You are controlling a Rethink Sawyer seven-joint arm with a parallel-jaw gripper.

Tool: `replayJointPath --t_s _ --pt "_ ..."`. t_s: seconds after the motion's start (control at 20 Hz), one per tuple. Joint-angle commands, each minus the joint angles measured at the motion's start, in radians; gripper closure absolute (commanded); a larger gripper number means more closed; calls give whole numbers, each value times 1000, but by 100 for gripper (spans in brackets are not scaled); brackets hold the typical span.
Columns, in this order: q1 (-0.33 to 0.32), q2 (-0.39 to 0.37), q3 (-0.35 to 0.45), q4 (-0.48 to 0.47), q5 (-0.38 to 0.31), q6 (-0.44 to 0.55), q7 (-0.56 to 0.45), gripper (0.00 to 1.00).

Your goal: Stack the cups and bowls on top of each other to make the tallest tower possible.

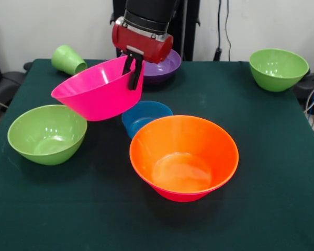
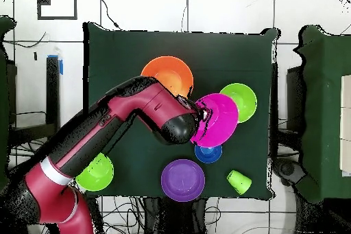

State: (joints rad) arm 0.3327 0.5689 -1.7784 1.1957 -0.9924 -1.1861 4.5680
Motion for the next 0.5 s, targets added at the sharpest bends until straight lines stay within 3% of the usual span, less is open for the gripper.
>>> replayJointPath --t_s 0.05,0.15,0.25,0.3,0.5 --pt "-66 45 112 153 4 -170 447 100" --pt "-85 68 76 191 12 -221 465 100" --pt "-143 126 -54 261 43 -367 485 100" --pt "-207 179 -190 330 71 -518 490 100" --pt "-389 280 -525 509 108 -881 457 100"
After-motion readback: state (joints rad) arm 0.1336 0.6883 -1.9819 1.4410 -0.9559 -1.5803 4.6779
